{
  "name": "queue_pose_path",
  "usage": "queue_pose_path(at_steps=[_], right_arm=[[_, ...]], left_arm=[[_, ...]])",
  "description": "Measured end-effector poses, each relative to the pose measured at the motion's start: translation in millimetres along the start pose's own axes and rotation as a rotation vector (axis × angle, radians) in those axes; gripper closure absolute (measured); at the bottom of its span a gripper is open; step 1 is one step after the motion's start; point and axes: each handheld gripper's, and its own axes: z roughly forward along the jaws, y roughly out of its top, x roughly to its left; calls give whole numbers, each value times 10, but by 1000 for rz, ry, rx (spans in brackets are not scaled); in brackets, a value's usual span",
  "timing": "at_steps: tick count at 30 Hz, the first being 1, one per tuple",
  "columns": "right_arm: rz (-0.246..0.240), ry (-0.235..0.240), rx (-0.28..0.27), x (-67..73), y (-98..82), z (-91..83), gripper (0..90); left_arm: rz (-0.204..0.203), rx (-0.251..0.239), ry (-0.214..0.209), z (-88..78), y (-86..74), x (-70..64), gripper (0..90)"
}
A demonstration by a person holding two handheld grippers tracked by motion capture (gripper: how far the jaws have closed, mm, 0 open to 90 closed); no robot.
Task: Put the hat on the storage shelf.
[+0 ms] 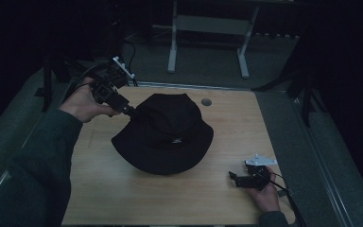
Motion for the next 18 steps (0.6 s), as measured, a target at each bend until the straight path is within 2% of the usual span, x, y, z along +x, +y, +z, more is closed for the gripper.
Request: queue_pose_path(at_steps=[9, 18], right_arm=[[-1, 0, 0, -1, 0, 0, 142], [-1, 0, 0, 0, -1, 0, 142]], left_arm=[[-76, -63, 7, -79, -132, 190, 341], [-174, -127, 72, -197, -261, 347, 370]])
